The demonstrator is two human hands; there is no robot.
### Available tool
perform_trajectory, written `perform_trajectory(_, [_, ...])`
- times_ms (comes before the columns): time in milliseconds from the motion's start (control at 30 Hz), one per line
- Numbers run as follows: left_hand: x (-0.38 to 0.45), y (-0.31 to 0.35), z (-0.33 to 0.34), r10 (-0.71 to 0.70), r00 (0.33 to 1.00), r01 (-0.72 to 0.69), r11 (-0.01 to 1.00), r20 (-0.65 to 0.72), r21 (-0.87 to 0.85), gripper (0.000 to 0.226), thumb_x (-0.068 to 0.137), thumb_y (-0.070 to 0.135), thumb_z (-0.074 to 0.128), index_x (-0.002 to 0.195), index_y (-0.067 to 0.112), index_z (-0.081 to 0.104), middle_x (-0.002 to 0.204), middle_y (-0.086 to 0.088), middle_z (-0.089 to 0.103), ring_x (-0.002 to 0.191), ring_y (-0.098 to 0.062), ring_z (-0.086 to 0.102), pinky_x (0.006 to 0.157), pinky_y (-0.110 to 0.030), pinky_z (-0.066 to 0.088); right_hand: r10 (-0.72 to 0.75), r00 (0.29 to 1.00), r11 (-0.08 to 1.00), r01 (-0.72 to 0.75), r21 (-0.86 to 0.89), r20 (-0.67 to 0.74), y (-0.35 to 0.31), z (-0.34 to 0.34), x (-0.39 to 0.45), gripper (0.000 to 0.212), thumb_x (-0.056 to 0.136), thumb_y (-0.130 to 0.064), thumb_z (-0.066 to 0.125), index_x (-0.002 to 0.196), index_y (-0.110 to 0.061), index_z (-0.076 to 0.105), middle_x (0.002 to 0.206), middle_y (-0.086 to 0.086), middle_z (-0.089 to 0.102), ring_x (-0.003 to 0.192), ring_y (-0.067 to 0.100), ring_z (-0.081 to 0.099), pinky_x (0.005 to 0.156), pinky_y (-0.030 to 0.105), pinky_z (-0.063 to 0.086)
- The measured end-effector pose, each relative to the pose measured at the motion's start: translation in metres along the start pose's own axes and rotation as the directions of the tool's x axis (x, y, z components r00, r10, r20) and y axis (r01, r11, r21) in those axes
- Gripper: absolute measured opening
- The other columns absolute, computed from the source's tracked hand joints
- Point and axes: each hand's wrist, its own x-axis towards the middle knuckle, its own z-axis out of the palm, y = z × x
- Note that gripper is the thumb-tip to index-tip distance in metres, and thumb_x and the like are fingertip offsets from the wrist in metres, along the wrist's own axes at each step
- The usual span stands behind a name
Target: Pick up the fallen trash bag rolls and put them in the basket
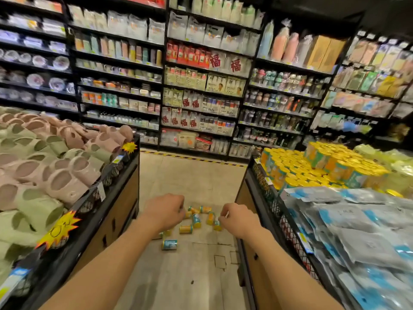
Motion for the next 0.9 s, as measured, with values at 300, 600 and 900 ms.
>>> perform_trajectory(300, [0.100,-0.014,0.042,0.035,0.995,-0.039,0.999,0.095,0.035,0.027,0.094,0.046,0.045,0.103,0.024,0.058,0.108,-0.002,0.064,0.099,-0.025,0.061,0.072,-0.034,0.045,0.055,0.998,0.998,-0.055,0.011,0.024,0.037,-0.001,0.109,0.026,0.093,-0.043,0.053,0.112,-0.030,0.065,0.111,0.000,0.069,0.100,0.025,0.065,0.084,0.039,0.054])
perform_trajectory(600, [0.203,-0.013,0.077,-0.048,0.981,0.031,0.995,0.187,0.095,0.029,0.096,0.039,0.045,0.114,0.021,0.057,0.115,-0.003,0.063,0.104,-0.025,0.061,0.073,-0.033,0.043,-0.012,0.998,0.999,0.009,0.041,0.068,0.081,0.018,0.249,0.026,0.095,-0.043,0.055,0.111,-0.027,0.066,0.113,0.002,0.070,0.104,0.025,0.065,0.082,0.037,0.053])
perform_trajectory(900, [0.315,-0.022,0.101,-0.156,0.946,0.127,0.985,0.284,0.118,0.031,0.092,0.049,0.047,0.113,0.027,0.056,0.113,0.000,0.065,0.103,-0.026,0.062,0.079,-0.038,0.047,-0.111,0.979,0.992,0.099,0.079,0.169,0.112,0.015,0.383,0.024,0.095,-0.038,0.056,0.113,-0.024,0.065,0.115,0.003,0.068,0.106,0.025,0.063,0.071,0.030,0.040])
